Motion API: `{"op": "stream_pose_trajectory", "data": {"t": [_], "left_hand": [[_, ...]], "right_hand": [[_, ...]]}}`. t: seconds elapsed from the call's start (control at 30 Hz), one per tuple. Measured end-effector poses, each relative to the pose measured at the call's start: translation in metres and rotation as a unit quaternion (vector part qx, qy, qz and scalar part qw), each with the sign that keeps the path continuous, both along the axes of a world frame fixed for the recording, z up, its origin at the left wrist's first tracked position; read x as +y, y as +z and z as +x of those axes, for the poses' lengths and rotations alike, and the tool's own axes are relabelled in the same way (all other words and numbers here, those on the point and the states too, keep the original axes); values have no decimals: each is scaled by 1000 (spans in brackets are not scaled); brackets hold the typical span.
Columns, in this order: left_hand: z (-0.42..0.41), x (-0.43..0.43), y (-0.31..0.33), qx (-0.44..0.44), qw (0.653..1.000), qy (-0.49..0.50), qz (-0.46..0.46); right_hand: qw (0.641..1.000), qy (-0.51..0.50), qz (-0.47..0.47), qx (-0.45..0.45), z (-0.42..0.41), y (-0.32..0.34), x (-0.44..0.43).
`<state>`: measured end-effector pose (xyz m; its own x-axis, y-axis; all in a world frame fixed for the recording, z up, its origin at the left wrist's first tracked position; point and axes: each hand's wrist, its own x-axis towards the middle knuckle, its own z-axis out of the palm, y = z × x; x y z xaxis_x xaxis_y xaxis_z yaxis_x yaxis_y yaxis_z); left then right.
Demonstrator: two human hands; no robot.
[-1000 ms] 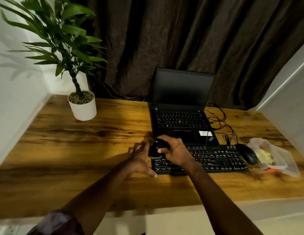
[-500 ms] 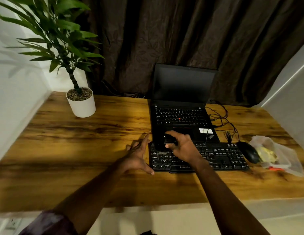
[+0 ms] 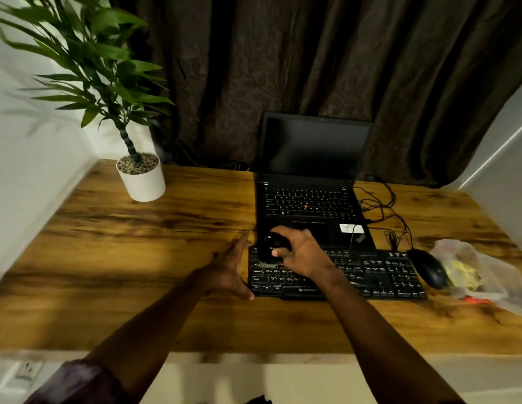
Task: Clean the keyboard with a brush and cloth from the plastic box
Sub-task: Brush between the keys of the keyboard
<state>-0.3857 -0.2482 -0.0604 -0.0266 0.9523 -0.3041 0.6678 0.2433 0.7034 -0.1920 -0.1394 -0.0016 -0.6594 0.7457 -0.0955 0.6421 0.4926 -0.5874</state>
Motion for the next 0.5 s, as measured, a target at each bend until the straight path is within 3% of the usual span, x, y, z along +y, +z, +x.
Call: {"op": "stream_pose_trajectory", "data": {"t": [0.27,0.37,0.5], "left_hand": [[6,2,5,60,997,17,-35],[2,2,3,18,1000,10,-23],[0,-1,5,-21,1000,-6,-11]], "right_hand": [[998,50,-12,44,-31,3,-25],[998,28,-25,59,-21,6,-20],[1000,-5,-4,-4,8,11,-6]]}}
